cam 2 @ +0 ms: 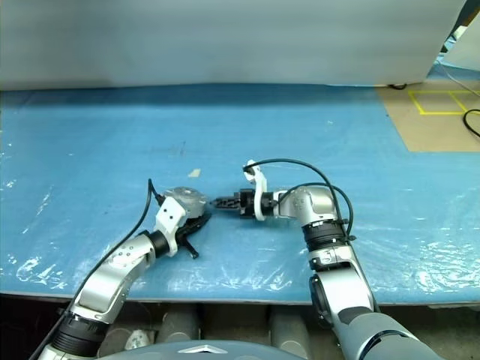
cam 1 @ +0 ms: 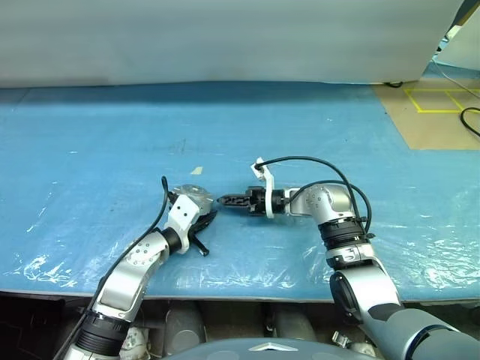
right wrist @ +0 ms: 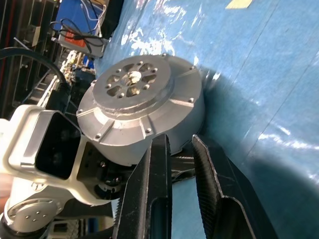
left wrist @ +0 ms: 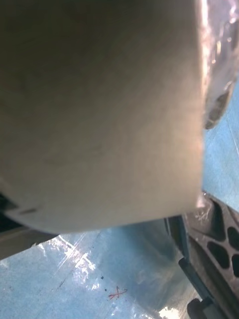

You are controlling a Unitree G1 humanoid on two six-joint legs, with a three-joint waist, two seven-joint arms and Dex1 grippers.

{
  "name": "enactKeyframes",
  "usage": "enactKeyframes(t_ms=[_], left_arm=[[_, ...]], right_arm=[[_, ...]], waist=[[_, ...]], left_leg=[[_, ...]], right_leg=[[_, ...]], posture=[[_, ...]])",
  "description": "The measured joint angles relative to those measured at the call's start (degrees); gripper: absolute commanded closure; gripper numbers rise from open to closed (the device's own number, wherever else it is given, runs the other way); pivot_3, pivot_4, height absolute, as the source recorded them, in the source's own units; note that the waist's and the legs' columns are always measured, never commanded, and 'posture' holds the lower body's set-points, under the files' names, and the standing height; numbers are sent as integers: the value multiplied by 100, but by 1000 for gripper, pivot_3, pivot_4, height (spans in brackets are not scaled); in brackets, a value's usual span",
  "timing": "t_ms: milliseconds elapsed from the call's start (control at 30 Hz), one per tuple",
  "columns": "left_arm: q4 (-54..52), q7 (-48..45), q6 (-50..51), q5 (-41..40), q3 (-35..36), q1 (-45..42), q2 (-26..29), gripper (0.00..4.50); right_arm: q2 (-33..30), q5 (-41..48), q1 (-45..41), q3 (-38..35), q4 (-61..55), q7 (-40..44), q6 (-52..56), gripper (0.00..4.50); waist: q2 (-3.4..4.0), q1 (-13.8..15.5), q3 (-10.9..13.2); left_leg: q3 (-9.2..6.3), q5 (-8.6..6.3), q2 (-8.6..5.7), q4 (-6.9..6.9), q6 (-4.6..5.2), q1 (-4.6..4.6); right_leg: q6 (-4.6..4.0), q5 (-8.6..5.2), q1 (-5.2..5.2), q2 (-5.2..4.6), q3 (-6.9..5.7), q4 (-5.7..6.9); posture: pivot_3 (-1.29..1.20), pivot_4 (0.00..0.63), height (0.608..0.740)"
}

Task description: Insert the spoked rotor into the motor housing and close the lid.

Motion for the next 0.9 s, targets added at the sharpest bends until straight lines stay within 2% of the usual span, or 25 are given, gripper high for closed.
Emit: enactKeyframes(t_ms=[200, 567, 900], left_arm=[[2, -81, -34, -18, 49, -50, 146, 4500], [-188, -242, -58, -284, 1057, -820, 832, 4500], [-207, -256, -49, -353, 1140, -899, 872, 4500]], right_arm=[[1, 0, 0, 9, 100, -18, -146, 3788], [10, -1, 0, 80, 135, -9, -282, 3788], [32, -20, 1, 93, 144, -26, -419, 3788]], waist=[[-4, -8, 3], [-10, -28, 8], [-10, -31, 8]], left_leg=[[0, 0, 2, 0, 0, -2], [-1, 1, 2, 1, 0, -5], [-1, 1, 2, 2, 0, -5]], right_leg=[[0, 0, -2, 1, -2, 1], [0, 0, -2, 3, -5, 1], [0, 0, -2, 3, -6, 3]], posture=[[0, 150, 740], [0, 150, 740], [0, 150, 740]])
